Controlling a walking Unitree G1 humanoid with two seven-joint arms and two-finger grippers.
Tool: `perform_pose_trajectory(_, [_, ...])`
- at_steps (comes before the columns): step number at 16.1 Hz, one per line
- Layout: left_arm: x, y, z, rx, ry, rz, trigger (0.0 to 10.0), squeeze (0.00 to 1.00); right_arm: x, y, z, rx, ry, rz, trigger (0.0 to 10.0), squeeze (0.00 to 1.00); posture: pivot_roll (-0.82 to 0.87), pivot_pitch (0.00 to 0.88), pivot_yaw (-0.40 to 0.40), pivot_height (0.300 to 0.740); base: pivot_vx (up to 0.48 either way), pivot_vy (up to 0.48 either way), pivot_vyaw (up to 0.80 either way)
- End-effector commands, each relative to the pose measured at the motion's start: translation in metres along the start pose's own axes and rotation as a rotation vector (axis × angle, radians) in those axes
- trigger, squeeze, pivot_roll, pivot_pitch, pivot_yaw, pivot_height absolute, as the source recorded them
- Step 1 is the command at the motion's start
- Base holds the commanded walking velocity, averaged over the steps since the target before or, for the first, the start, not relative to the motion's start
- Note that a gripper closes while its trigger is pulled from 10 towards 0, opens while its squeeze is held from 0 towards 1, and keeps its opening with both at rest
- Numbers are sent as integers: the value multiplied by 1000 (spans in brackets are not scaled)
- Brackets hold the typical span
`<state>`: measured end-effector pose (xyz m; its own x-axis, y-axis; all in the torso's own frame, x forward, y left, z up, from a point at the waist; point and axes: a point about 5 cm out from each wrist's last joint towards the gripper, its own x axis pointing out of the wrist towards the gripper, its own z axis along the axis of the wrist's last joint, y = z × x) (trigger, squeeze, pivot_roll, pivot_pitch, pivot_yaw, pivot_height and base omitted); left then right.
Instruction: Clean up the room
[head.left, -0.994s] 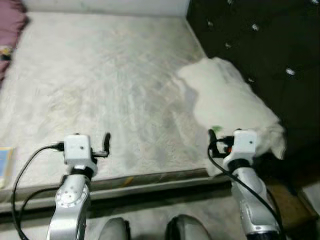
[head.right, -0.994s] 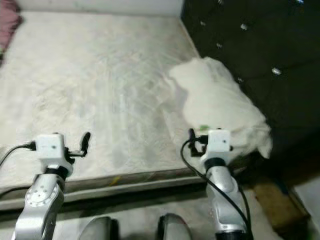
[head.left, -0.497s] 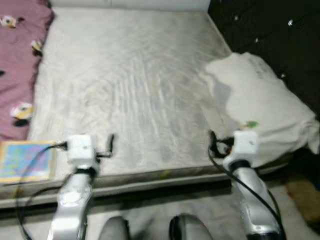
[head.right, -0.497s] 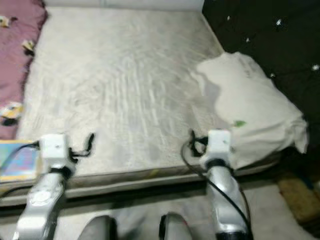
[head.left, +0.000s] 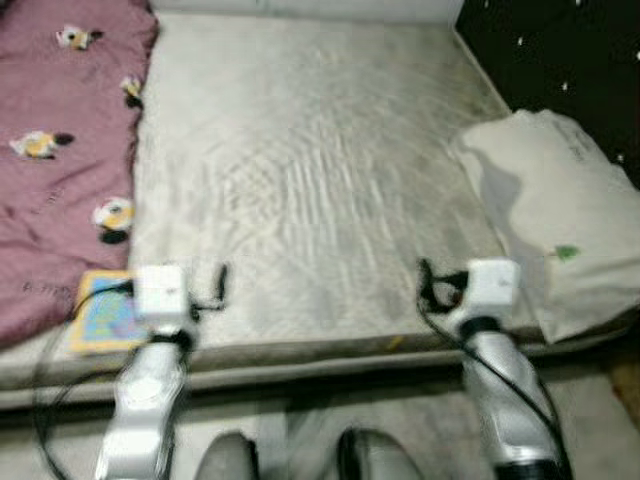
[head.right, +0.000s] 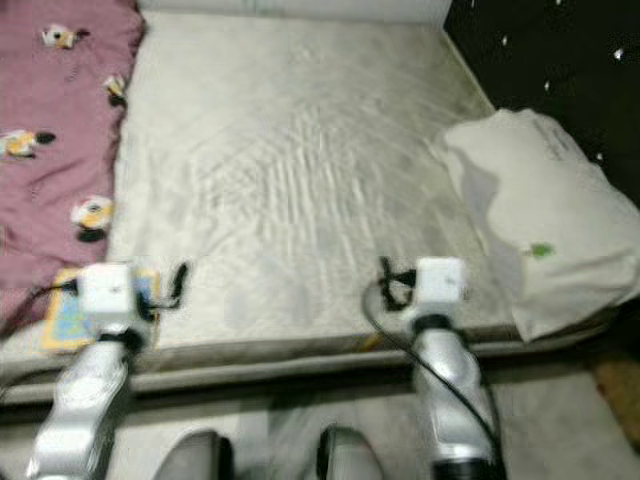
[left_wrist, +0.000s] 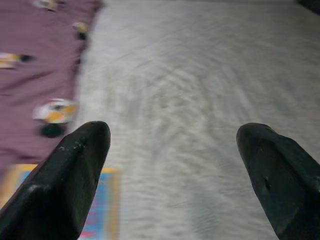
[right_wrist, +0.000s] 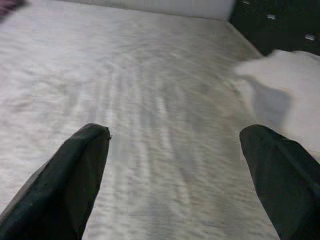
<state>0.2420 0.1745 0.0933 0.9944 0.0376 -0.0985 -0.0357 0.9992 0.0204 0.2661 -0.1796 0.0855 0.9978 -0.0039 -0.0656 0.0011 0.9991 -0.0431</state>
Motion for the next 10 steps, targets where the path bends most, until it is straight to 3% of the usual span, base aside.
perform_pose_trajectory(1, [-1,-7,-1,-13,5,-16,10000,0,-3,-10,-2,-15,12,-29,10000,0,29,159,-62,740,0,480,0])
perform_pose_trajectory(10, [-1,-6,0,0,-11,4,10000,0,-3,-10,-2,-18,14,-24,10000,0,31,169,-63,740,0,480,0])
